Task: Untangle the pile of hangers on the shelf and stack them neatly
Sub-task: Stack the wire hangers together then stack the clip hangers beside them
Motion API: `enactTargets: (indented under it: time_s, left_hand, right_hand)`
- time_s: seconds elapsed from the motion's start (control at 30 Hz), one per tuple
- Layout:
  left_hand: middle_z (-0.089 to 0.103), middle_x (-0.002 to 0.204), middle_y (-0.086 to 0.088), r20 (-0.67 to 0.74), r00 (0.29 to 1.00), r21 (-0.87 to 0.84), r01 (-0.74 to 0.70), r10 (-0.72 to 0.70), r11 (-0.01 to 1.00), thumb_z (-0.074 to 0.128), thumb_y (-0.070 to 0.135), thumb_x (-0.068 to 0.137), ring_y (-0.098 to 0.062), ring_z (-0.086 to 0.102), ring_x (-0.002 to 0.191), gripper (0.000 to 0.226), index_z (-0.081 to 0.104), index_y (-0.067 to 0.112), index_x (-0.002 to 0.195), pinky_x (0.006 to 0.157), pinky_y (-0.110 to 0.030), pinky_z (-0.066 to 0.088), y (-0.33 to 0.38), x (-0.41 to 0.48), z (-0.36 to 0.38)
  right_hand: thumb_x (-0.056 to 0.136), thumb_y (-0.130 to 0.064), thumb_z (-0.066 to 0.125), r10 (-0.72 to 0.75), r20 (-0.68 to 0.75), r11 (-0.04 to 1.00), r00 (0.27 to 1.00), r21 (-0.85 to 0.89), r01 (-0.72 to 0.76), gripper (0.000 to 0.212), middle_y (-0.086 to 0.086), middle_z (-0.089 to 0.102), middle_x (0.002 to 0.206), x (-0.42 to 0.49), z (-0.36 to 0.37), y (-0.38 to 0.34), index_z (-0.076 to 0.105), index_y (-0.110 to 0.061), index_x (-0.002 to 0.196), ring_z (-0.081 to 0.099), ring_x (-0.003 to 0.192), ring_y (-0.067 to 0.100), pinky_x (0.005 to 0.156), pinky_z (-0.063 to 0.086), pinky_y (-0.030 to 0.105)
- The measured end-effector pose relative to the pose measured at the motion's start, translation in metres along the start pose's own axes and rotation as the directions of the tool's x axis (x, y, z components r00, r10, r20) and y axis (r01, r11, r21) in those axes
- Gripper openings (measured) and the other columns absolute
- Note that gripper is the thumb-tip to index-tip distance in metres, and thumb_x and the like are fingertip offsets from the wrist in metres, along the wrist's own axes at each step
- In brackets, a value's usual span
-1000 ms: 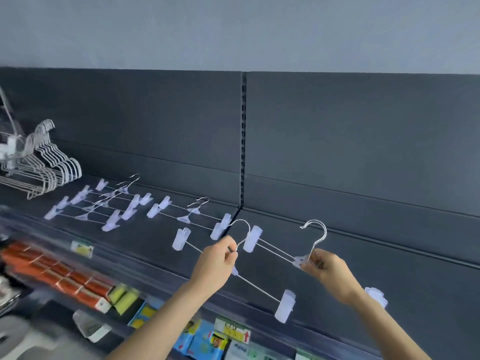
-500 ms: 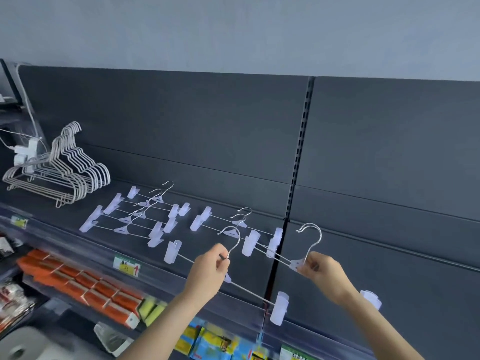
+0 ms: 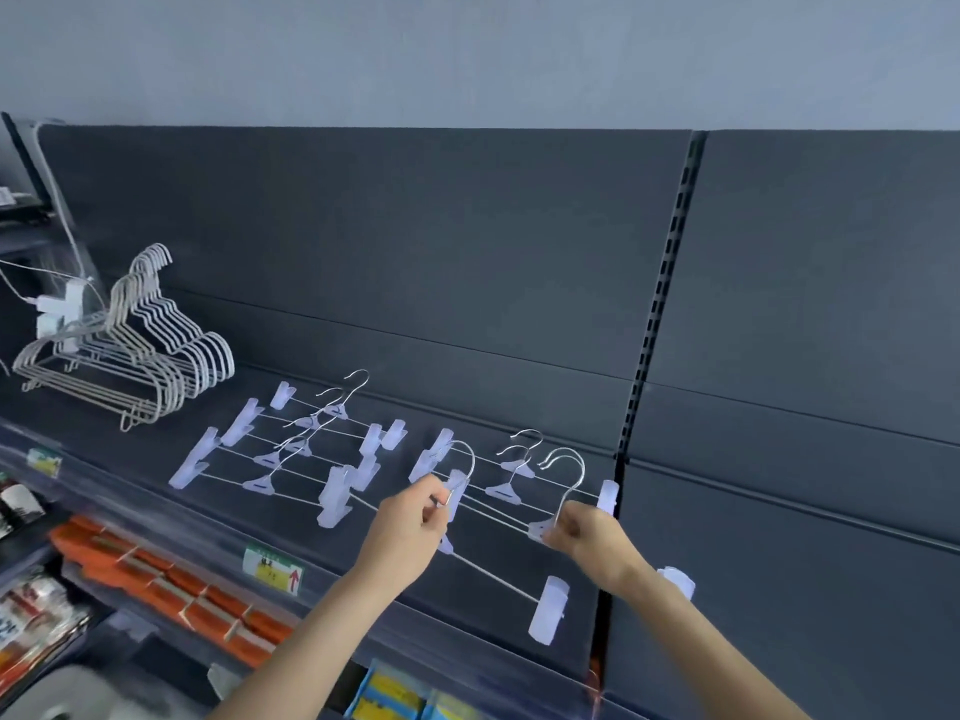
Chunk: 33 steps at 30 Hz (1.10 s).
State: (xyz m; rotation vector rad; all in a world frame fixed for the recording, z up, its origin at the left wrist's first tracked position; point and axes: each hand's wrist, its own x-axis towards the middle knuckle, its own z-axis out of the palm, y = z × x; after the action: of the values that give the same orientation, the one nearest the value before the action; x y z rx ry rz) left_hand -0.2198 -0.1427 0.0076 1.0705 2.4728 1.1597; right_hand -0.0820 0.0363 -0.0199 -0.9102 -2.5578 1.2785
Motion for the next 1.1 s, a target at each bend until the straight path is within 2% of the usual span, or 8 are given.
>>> enactTargets:
  time_s: [0.13,0.33,0.4,0.5,0.67,0.77,0.93,1.1]
  left_hand:
    - [0.056,0.046,0.018,0.038,0.999,0.01,-0.026,0.026,1.0,0.046,0.007,0.09,-0.002,0.056,0.049,0.029,0.044,0.028,0.07,0.058,-0.035,0.049,-0.019,0.019,-0.015]
    - [0.057,0.05,0.006,0.1,0.992,0.008,-0.076,0.074,0.997,0.045,0.01,0.09,-0.015,0.065,0.058,0.029,0.042,0.029,0.069,0.063,-0.036,0.051,-0.048,0.046,-0.036]
    - [0.053,0.044,0.009,0.114,0.988,0.012,-0.103,0.101,0.995,0.046,0.008,0.089,-0.005,0.058,0.05,0.032,0.041,0.03,0.067,0.057,-0.029,0.047,-0.056,0.055,-0.042]
    - [0.049,0.044,0.009,0.144,0.98,0.027,-0.14,0.134,0.99,0.048,0.008,0.089,-0.007,0.046,0.046,0.034,0.04,0.031,0.065,0.053,-0.022,0.038,-0.065,0.065,-0.046]
    - [0.053,0.046,0.019,0.198,0.969,-0.019,-0.145,0.146,0.989,0.045,0.007,0.089,0.0,0.049,0.044,0.031,0.042,0.028,0.067,0.054,-0.025,0.038,-0.065,0.07,-0.049]
    - [0.052,0.046,0.008,0.17,0.974,-0.048,-0.143,0.149,0.989,0.045,0.005,0.089,-0.001,0.049,0.043,0.029,0.043,0.026,0.068,0.047,-0.015,0.033,-0.065,0.072,-0.054]
    - [0.055,0.054,0.001,0.184,0.972,-0.045,-0.141,0.147,0.989,0.048,0.006,0.089,-0.017,0.044,0.052,0.03,0.044,0.027,0.068,0.054,-0.025,0.037,-0.069,0.072,-0.05]
    - [0.059,0.051,0.007,0.2,0.969,-0.059,-0.14,0.149,0.988,0.049,0.008,0.09,-0.005,0.053,0.048,0.032,0.043,0.029,0.067,0.054,-0.021,0.04,-0.066,0.068,-0.045]
  right_hand:
    - [0.087,-0.023,0.058,0.032,0.014,0.999,0.999,-0.043,-0.031,0.028,-0.003,0.068,0.096,0.021,0.025,-0.02,0.042,-0.017,0.066,0.061,0.089,0.018,0.082,0.048,0.029]
    - [0.086,-0.022,0.061,0.067,0.01,0.998,0.998,0.005,-0.067,0.019,-0.007,0.07,0.109,0.046,0.053,-0.035,0.062,-0.005,0.094,0.064,0.1,0.007,0.096,0.048,0.03]
    - [0.084,-0.025,0.058,0.095,-0.035,0.992,0.995,-0.077,-0.097,0.007,-0.004,0.071,0.103,0.05,0.058,-0.035,0.06,-0.019,0.081,0.064,0.097,0.013,0.092,0.049,0.034]
    - [0.083,-0.024,0.053,0.141,-0.131,0.96,0.981,-0.226,-0.168,0.03,0.005,0.062,0.083,0.051,0.062,-0.037,0.038,-0.021,0.057,0.053,0.078,0.025,0.075,0.047,0.037]
    - [0.09,-0.016,0.049,0.119,-0.243,0.957,0.963,-0.23,-0.176,0.037,0.001,0.047,0.072,0.038,0.058,-0.051,0.034,-0.021,0.056,0.045,0.07,0.02,0.061,0.035,0.031]
    - [0.091,-0.015,0.049,0.134,-0.277,0.972,0.952,-0.152,-0.181,0.037,-0.004,0.042,0.06,0.024,0.053,-0.053,0.034,-0.021,0.058,0.036,0.057,0.012,0.053,0.029,0.023]
    - [0.091,-0.015,0.047,0.175,-0.176,0.966,0.969,-0.157,-0.204,0.039,-0.008,0.038,0.058,0.006,0.071,-0.054,0.033,-0.021,0.056,0.031,0.053,0.009,0.051,0.027,0.021]
    - [0.09,-0.014,0.049,0.169,-0.186,0.971,0.968,-0.137,-0.196,0.031,-0.003,0.045,0.061,0.013,0.087,-0.052,0.043,-0.017,0.06,0.038,0.059,0.016,0.058,0.032,0.028]
